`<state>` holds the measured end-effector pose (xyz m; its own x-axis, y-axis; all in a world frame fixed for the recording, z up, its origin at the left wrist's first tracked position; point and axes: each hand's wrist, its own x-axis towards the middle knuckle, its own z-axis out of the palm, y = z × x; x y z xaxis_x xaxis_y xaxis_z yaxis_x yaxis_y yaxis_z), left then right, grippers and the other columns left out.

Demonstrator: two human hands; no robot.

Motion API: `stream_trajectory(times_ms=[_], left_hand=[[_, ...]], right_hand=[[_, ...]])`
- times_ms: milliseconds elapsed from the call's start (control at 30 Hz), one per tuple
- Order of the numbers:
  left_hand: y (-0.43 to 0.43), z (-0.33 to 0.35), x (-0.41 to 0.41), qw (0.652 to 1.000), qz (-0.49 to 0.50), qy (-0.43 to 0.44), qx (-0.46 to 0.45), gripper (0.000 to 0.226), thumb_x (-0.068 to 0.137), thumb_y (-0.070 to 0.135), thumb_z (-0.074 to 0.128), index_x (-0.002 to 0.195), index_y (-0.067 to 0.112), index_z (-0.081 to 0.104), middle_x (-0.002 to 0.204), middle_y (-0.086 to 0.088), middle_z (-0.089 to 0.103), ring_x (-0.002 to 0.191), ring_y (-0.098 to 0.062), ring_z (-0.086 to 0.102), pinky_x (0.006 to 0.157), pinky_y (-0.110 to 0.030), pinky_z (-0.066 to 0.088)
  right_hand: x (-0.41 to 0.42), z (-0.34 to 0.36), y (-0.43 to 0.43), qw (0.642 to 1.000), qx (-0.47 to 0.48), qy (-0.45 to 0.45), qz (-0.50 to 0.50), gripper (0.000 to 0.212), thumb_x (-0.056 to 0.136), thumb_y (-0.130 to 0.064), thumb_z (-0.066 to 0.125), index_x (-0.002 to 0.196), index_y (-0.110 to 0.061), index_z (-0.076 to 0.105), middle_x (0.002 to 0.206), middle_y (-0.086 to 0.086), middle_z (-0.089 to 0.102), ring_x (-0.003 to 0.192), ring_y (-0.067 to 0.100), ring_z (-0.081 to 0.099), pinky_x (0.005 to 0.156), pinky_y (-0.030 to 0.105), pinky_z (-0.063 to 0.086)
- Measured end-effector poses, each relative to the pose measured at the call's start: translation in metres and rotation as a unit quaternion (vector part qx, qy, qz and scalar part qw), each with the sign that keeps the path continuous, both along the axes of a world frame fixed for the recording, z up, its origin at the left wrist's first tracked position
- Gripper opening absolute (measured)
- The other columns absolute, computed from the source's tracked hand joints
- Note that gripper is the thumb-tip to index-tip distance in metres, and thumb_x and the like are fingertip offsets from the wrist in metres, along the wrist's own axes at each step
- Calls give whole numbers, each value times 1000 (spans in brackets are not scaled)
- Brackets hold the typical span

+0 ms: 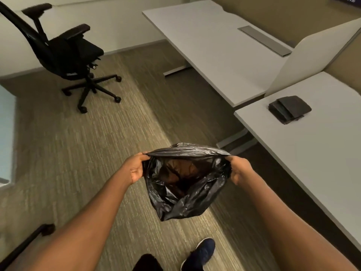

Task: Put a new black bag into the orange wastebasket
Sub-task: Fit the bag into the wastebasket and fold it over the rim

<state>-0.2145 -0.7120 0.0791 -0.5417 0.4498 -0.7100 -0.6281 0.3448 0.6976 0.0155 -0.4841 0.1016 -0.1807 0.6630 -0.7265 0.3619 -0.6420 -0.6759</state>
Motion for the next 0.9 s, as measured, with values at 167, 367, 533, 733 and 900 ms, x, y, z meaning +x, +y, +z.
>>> stream_trajectory(times_ms=[167,367,533,733,900], left_hand=[[30,-51,20,998,36,13,-59,25,98,0,42,89,9,64,77,-10,72,73,-25,64,68,-33,50],[60,-136,26,995,54,-29,-85,24,100,20,51,106,9,72,104,-12,76,100,-27,70,89,-37,54],[83,-218,14,989,65,-51,-121,27,101,29,52,103,9,71,99,-9,74,94,-26,67,71,-28,50],[96,-320,-4,980,52,-56,-185,30,97,32,57,96,6,72,105,-17,74,100,-34,69,86,-43,54],[107,-393,-29,978,51,-49,-196,34,85,40,65,89,8,76,92,-19,77,89,-38,73,88,-54,55]], right_hand=[[-18,-50,10,998,-20,-35,44,14,99,-8,54,100,-3,67,80,10,67,77,24,63,69,33,50],[-31,-127,16,991,-18,-92,91,21,99,-7,48,83,-10,61,60,1,54,46,12,46,33,15,31],[-44,-202,27,993,-52,-85,69,20,98,-8,53,80,-12,60,71,4,61,58,13,55,42,20,38],[-50,-297,44,989,-37,-133,59,13,99,-11,53,94,-7,64,85,15,64,66,17,55,48,24,42],[-60,-378,69,979,3,-181,95,24,101,-18,50,87,-8,68,94,19,71,76,27,63,67,32,51]])
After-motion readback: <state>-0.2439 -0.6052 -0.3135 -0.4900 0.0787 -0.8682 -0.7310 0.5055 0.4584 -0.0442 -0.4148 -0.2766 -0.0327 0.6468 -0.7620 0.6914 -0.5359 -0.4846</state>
